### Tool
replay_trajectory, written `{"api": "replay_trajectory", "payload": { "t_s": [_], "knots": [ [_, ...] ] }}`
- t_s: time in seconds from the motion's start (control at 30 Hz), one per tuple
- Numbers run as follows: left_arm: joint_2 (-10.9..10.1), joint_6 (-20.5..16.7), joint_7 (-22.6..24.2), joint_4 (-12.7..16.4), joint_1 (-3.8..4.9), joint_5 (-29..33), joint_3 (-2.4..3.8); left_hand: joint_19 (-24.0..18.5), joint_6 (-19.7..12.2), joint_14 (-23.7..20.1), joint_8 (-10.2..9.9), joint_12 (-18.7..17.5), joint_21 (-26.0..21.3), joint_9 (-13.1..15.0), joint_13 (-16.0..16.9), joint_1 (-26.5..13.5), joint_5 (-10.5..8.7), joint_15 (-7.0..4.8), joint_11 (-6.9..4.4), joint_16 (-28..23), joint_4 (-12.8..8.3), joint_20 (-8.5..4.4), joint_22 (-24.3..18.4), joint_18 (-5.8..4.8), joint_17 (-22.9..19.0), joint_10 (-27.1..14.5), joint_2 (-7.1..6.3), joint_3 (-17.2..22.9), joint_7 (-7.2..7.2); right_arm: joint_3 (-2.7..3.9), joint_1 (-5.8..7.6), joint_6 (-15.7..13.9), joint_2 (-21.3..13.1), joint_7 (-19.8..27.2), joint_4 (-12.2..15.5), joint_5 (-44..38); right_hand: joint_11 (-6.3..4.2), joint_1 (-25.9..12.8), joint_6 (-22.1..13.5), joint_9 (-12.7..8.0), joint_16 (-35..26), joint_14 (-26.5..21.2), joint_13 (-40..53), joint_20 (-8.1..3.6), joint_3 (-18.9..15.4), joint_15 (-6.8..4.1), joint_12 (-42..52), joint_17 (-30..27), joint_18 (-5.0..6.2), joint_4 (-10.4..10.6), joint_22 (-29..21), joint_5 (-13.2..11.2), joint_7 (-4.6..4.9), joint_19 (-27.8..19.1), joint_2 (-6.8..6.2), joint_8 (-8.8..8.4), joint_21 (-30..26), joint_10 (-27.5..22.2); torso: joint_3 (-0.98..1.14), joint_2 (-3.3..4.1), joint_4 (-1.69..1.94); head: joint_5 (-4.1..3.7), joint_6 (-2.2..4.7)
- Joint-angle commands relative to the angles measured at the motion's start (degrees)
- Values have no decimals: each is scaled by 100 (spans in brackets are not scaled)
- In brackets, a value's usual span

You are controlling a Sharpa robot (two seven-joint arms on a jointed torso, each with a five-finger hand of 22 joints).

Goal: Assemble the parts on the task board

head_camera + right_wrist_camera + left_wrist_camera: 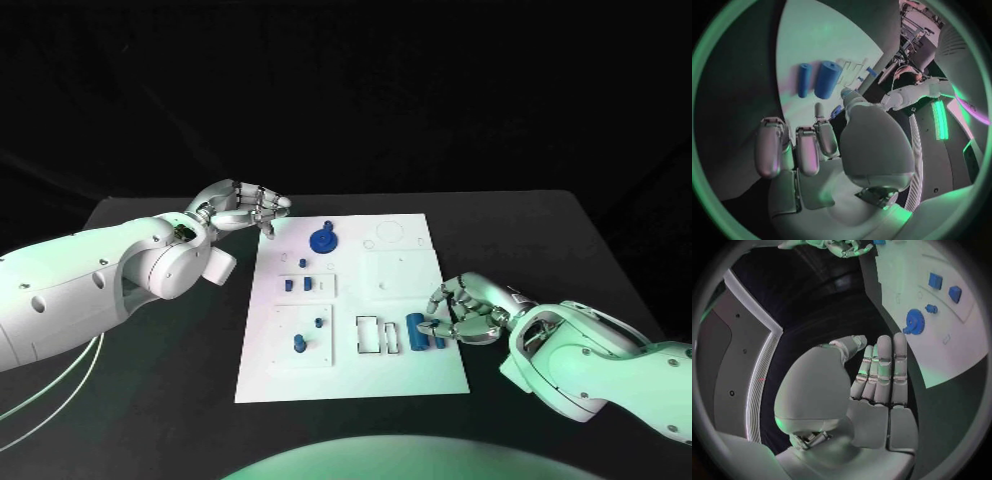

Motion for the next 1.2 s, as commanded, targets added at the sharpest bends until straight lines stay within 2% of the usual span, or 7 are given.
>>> {"api": "replay_trajectory", "payload": {
  "t_s": [0.03, 0.07, 0.23, 0.73, 1.2],
  "knots": [
    [14, 141, 79, 37, -14, 112, 3, 4, -44, -23, -6, 20, -27, 8, 5, -28, 16, 4, 10, 2, 8, 27, -6, 85, 10, -31, 18, -28, 4, 3, -48, 107, 55, -368, -20, -372, -9, -4, -45, 5, 16, 345, -1, 12, -83, 29, -30, 134, -64, 2, 1071, 36, -14, 103, 59, 40, -2, -41, -25, -33, 13, -14, -35],
    [14, 147, 77, 46, -17, 122, 3, 4, -44, -23, -6, 20, -27, 8, 5, -28, 16, 4, 10, 2, 8, 27, -6, 85, 10, -31, 18, -28, 4, 3, -58, 110, 69, -378, -24, -389, -9, -7, -42, 5, 19, 347, 6, 11, -115, 29, -25, 144, -66, 4, 1074, 36, -16, 106, 72, 48, 6, -36, -28, -33, 16, -15, -41],
    [13, 164, 69, 73, -24, 144, 3, 3, -47, -24, -7, 22, -28, 8, 5, -29, 16, 4, 11, 3, 10, 27, -6, 85, 10, -33, 20, -28, 6, 2, -103, 130, 139, -428, -38, -485, -16, -7, -22, 5, 29, 352, 32, 10, -216, 25, -9, 169, -71, 6, 1087, 39, -24, 116, 119, 78, 31, -17, -17, -7, 18, -7, -60],
    [-15, 167, 58, 92, -27, 145, 3, 2, -52, -28, -8, 28, -30, 8, 5, -33, 15, 7, 14, 5, 12, 29, -8, 84, 11, -42, 21, -30, 8, 2, -168, 351, 325, -685, -123, -784, -46, -108, 62, -3, 30, 353, 42, -7, -597, 2, -21, 184, -73, 14, 1106, 44, -62, 121, 278, 187, 39, -14, -4, 15, 22, 16, -112],
    [-27, 176, 41, 108, -27, 136, 3, 1, -53, -29, -8, 30, -31, 8, 5, -34, 15, 7, 15, 6, 13, 30, -9, 84, 11, -45, 21, -30, 9, 3, -204, 468, 522, -935, -217, -946, -72, -88, 123, 0, 33, 356, 53, -23, -756, -19, -21, 201, -78, 8, 1120, 51, -93, 130, 353, 261, 58, -3, -20, 20, 38, -30, -134]
  ]
}}
